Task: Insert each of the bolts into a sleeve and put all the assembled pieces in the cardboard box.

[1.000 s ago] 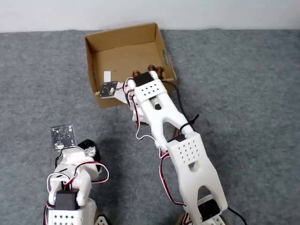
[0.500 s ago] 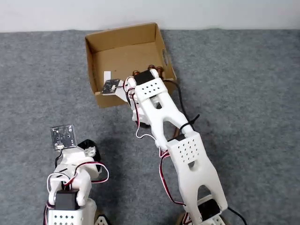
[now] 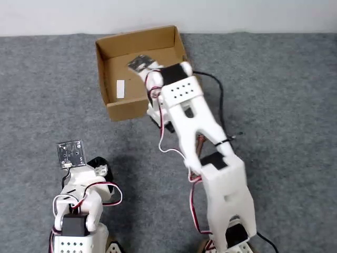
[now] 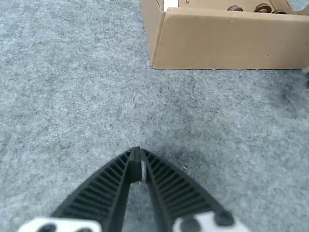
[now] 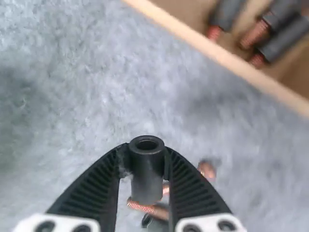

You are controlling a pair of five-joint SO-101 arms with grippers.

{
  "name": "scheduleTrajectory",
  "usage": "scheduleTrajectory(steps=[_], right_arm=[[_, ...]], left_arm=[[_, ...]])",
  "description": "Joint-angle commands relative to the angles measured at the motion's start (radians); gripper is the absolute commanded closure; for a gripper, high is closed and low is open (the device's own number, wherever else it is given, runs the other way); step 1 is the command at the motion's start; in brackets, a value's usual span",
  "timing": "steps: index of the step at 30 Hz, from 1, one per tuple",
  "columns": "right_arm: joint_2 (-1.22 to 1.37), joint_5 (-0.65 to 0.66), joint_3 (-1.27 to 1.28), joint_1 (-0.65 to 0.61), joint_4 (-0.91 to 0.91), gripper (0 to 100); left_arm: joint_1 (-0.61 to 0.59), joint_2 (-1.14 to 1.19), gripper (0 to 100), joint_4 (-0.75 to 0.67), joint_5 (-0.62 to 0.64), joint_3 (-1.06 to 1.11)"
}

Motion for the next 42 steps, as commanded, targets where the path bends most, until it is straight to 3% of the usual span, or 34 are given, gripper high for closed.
scheduleTrajectory(steps=[1,8,14,24,28,36,42], right_arm=[[-0.236,-0.095,0.132,0.038,0.047,99.1],[-0.621,-0.365,0.5,0.073,0.047,99.1],[-0.951,-0.517,0.844,0.166,0.036,99.1],[-1.171,-0.52,1.091,0.44,0.035,99.1],[-1.202,-0.523,1.166,0.503,0.013,99.1],[-1.475,-0.523,1.488,0.519,-0.14,99.1],[-1.778,-0.522,1.683,0.527,-0.2,99.1]], left_arm=[[-0.002,-0.002,99,-0.026,-0.002,-0.01],[-0.002,-0.002,99,-0.026,-0.002,-0.01],[-0.003,-0.002,99,-0.026,-0.002,-0.01],[-0.014,-0.002,99,-0.023,-0.002,-0.01],[-0.086,-0.008,99,-0.025,-0.006,-0.01],[-0.163,-0.003,99,0.054,-0.084,-0.189],[-0.081,0.0,99,0.215,-0.089,-0.409]])
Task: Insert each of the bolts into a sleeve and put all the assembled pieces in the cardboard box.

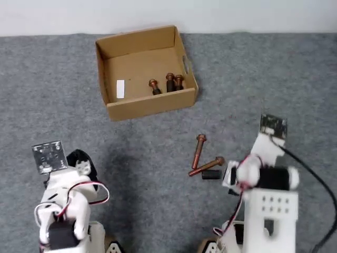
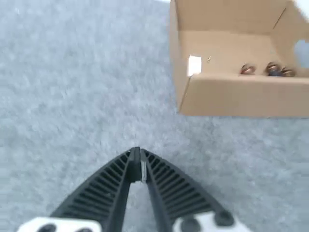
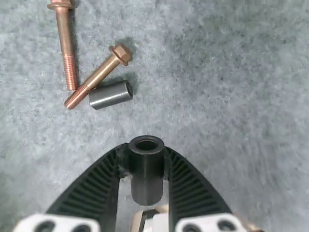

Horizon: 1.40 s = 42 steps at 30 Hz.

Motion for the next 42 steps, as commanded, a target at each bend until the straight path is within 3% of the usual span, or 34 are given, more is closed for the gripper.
scheduleTrajectory(steps=[1,6,12,16,23,28,34,42], right_arm=[[-0.174,-0.012,0.029,0.01,-0.027,99.1],[-0.282,-0.014,0.066,0.03,-0.031,99.1],[-0.351,-0.012,0.092,0.199,-0.039,99.1],[-0.401,-0.011,0.118,0.2,-0.041,99.1],[-0.568,-0.008,0.167,0.206,-0.051,99.1],[-0.734,-0.006,0.195,0.206,-0.047,99.1],[-0.771,-0.006,0.203,0.208,-0.048,99.1],[-0.771,0.021,0.206,0.208,-0.045,99.1]], left_arm=[[0.08,0.008,99,0.074,-0.011,-0.147],[0.215,0.135,99,0.118,-0.011,-0.271],[0.333,0.614,99,0.126,-0.003,-0.544],[0.413,0.884,99,0.12,0.06,-0.737],[0.609,1.195,99,0.095,0.064,-0.931],[0.686,1.367,98,-0.005,0.063,-0.987],[0.761,1.597,87,-0.081,0.061,-1.072],[0.793,1.944,87,-0.115,0.061,-1.331]])
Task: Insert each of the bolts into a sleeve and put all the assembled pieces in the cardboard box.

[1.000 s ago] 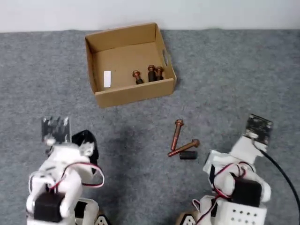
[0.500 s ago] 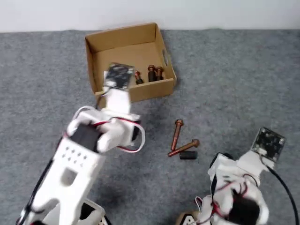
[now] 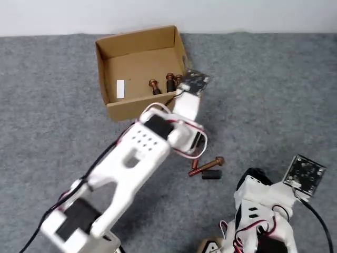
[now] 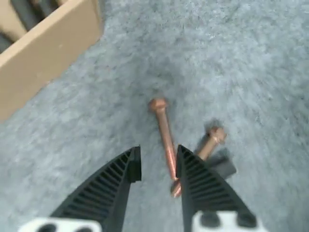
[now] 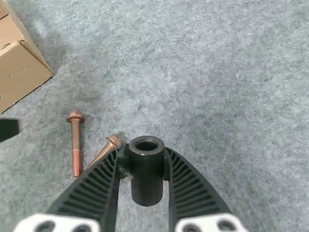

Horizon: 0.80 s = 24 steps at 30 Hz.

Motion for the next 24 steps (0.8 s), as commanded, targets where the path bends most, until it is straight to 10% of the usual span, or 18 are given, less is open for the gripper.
scheduleTrajectory(steps=[1,24], right_arm=[[-0.002,0.014,-0.006,0.008,-0.019,99.1],[-0.002,0.014,-0.005,0.002,-0.019,99.1]], left_arm=[[0.009,0.141,87,-0.008,0.005,-0.154],[0.041,0.747,87,0.265,0.074,-0.76]])
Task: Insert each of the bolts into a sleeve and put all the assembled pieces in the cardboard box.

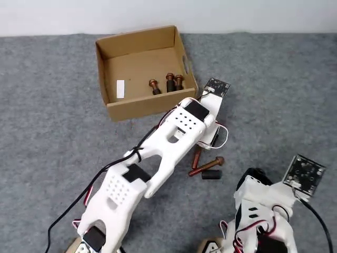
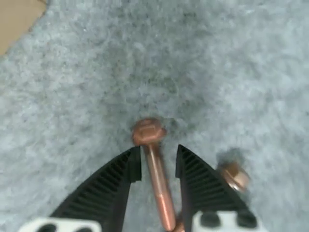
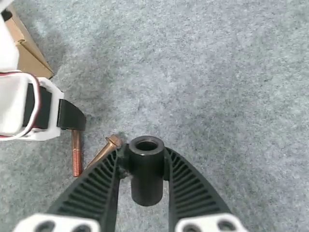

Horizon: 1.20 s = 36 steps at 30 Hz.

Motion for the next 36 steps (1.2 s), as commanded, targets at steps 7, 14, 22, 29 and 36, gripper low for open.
scheduleTrajectory(steps=[7,14,22,29,36], right_arm=[[-0.002,0.014,0.002,0.001,-0.021,99.1],[-0.002,0.014,0.003,-0.073,-0.021,99.1],[-0.002,0.014,0.003,-0.16,-0.021,99.1],[-0.002,0.014,0.005,-0.249,-0.022,99.1],[-0.002,0.014,0.005,-0.262,-0.022,99.1]], left_arm=[[-0.006,0.117,94,0.063,0.054,-0.177],[-0.002,0.118,100,0.176,0.124,-0.341],[-0.005,-0.002,100,0.4,0.152,-0.601],[-0.009,-0.183,100,0.396,0.141,-0.621],[-0.011,-0.301,100,0.397,0.094,-0.619]])
